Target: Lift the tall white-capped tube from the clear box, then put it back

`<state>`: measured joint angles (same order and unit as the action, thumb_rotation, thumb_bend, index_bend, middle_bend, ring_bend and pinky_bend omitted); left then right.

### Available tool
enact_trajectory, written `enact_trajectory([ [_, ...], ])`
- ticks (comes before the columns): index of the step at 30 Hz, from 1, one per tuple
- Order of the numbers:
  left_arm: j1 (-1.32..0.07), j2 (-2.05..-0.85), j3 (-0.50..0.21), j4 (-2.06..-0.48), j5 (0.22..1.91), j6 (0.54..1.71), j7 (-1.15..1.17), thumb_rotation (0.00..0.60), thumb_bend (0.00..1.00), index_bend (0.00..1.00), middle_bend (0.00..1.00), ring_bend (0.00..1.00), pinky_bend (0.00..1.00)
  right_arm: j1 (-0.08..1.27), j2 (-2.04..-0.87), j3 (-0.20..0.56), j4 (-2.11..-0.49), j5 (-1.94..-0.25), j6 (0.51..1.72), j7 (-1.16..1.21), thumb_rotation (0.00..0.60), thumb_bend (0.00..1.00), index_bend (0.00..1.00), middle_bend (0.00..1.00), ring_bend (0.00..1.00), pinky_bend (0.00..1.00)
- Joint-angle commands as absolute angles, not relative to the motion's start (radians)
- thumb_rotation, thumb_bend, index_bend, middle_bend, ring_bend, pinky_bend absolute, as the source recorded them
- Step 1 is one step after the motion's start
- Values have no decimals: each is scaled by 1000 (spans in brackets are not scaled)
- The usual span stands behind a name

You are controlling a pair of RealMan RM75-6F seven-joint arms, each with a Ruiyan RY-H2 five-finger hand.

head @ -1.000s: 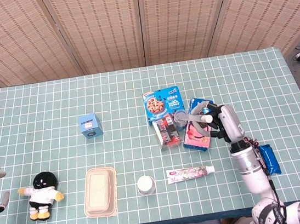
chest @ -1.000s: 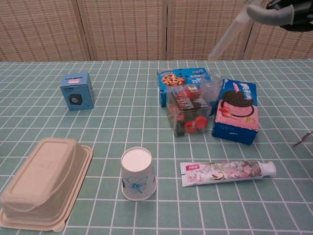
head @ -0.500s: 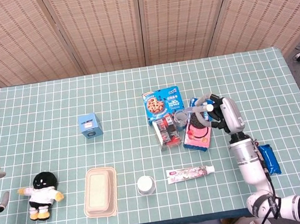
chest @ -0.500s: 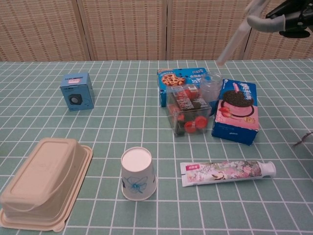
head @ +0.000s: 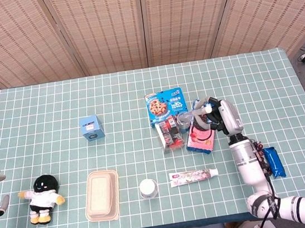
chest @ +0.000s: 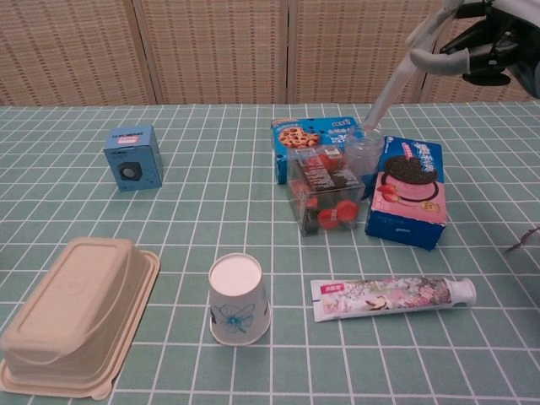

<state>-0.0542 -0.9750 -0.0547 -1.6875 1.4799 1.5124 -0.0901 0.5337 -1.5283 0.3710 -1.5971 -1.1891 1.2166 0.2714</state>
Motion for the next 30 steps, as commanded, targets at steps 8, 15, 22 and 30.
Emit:
enact_trajectory([
  [8,-54,-973,-56,-1687,1476,1511,-97,600,358,385,243,181,338,554,-1555,378,-1555,-1171,1190,275,600,763,756,1000,1000,1000],
  [15,-54,-971,-55,-1687,1479,1511,-103,600,358,385,243,181,338,572,-1580,381,-1513,-1157,1162,279,600,763,756,1000,1000,1000],
  [22,-56,-969,-55,-1684,1479,1506,-109,600,358,385,243,181,338,593,-1616,378,-1459,-1139,1129,276,600,763,756,1000,1000,1000],
  [30,-54,-969,-53,-1684,1485,1511,-113,600,358,385,243,181,338,611,-1642,373,-1413,-1120,1099,254,600,763,757,1000,1000,1000],
])
